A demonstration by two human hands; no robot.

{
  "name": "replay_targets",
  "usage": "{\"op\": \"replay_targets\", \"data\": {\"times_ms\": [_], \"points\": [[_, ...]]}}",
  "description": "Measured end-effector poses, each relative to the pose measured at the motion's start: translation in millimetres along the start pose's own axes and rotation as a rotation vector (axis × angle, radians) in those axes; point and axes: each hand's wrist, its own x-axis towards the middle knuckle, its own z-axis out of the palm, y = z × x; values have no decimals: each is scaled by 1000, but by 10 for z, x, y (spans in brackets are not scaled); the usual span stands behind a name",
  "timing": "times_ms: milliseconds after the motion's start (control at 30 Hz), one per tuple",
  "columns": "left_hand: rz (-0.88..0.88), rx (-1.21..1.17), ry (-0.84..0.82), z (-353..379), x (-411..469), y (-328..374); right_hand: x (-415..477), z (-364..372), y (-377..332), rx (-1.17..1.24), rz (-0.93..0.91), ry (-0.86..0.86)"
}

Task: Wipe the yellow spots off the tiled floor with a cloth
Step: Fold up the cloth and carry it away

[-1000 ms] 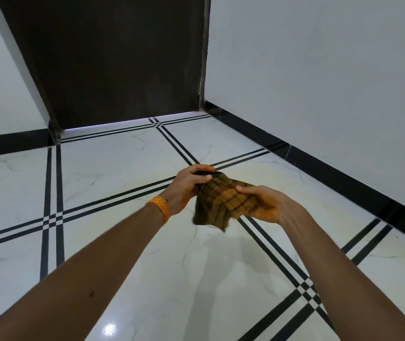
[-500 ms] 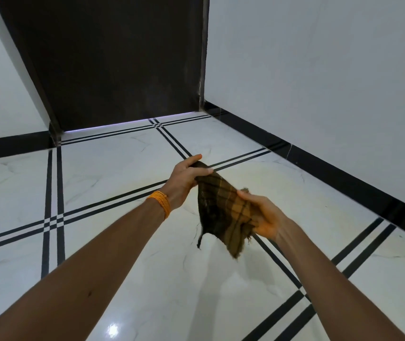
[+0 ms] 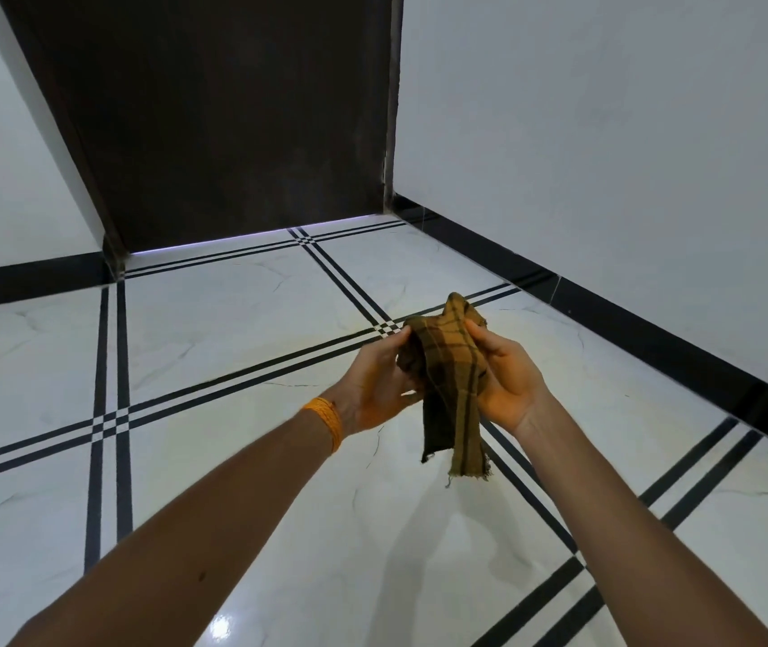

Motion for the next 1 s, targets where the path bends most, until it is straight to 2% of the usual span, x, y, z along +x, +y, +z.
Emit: {"op": "replay_targets", "data": {"times_ms": [100,200,300,400,467,600,767,867,1000], "points": [[64,-78,-44,10,48,-8,8,4,12,61,1,32],[77,10,75,-106,98,9,8,-59,-62,0,-12,76],[124,76,211,-194,61,84,-11,-135,-155,-177,122,169],[204,163,256,-229,56,170,-40,-205,-138,-473,269,219],[204,245,281,-212,62,189,-40,-211,-101,-551,295,300],[189,416,265,-281,68,148,3,-205,-136,-524,178,342],[141,744,215,-385,38,257,-27,-249,-189,-746,-2,255],[162,741,211,-451,1,313,-56,-274,-173,-759,-149,236],[194,781,271,-493,-10,333,-56,-333,-173,-803,-232,227]]}}
